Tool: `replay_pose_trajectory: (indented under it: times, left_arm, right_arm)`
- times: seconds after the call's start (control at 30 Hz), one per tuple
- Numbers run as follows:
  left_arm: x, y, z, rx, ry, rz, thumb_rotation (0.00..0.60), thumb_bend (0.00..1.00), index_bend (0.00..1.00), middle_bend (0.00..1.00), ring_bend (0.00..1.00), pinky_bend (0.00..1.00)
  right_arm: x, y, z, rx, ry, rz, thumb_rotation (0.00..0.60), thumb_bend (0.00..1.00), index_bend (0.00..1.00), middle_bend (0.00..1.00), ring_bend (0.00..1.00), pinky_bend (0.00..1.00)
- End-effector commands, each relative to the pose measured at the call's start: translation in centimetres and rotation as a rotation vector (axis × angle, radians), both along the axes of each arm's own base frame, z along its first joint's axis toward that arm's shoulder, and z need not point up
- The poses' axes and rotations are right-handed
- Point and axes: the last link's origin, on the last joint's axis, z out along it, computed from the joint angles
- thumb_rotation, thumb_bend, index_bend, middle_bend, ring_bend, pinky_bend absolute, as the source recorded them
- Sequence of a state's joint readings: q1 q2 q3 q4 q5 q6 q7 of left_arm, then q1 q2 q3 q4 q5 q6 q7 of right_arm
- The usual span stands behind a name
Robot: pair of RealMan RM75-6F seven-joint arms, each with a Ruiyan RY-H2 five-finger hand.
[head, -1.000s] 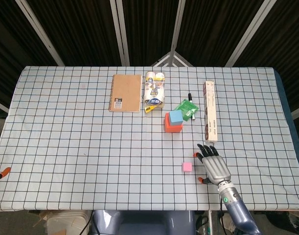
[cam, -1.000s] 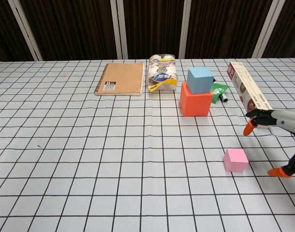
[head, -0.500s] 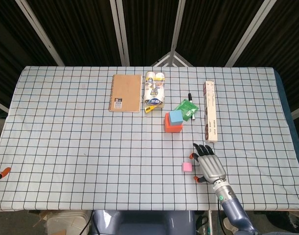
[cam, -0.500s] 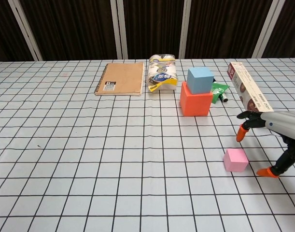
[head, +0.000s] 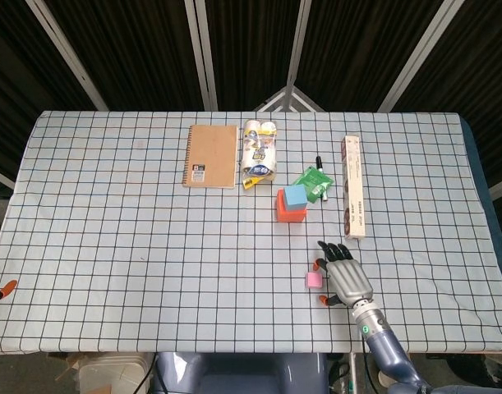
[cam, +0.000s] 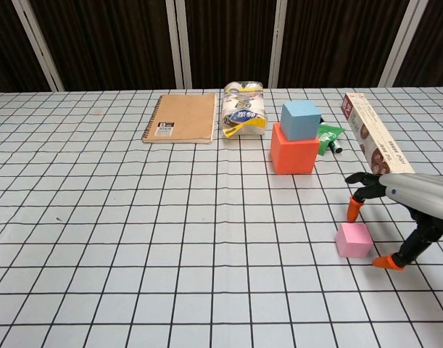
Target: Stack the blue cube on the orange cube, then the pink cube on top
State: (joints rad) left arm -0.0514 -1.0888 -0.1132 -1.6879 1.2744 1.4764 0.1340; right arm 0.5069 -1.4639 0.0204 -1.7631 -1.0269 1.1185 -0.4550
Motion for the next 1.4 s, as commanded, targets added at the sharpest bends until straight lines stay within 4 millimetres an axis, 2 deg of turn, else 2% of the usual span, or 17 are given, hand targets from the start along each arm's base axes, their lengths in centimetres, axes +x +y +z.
replay_pose_trajectory:
  times: [0.03,0.3,0.8,1.2,1.4]
  left_arm:
    - [0.0,0.0,0.0,-0.001,0.001,-0.002,0.6,0.13,0.08,0.0,0.0,0.0]
    - [0.0,0.0,0.1,0.005,-0.001,-0.001,0.6,0.13,0.08,0.0,0.0,0.0]
    - [-0.1,0.0,0.1,0.005,0.0,0.001,0.6,0.13,0.08,0.0,0.0,0.0]
    - [-0.1,0.0,0.1,0.005,0.0,0.003,0.6,0.13,0.08,0.0,0.0,0.0]
    - [0.0,0.0,0.0,0.0,0.0,0.0,0.6,0.13,0.08,0.0,0.0,0.0]
  right_arm:
    - [0.1,-0.1,-0.1,-0.002,-0.007,0.002,0.6,0.28,0.4,0.0,0.0,0.0]
    - [0.4,-0.3,-0.6,-0.007,-0.022,0.002,0.6,0.33,0.43,0.0,0.0,0.0]
    - [1.2,-0.9,-1.6,-0.001,-0.04,0.009,0.6,0.36,0.46,0.0,0.0,0.0]
    - [1.0,-0.9,-0.9,-0.01,-0.035,0.006,0.6,0.36,0.47,0.0,0.0,0.0]
    - [2.0,-1.3,0.7,-0.043,-0.013,0.043,0.6,0.36,0.47,0.0,0.0,0.0]
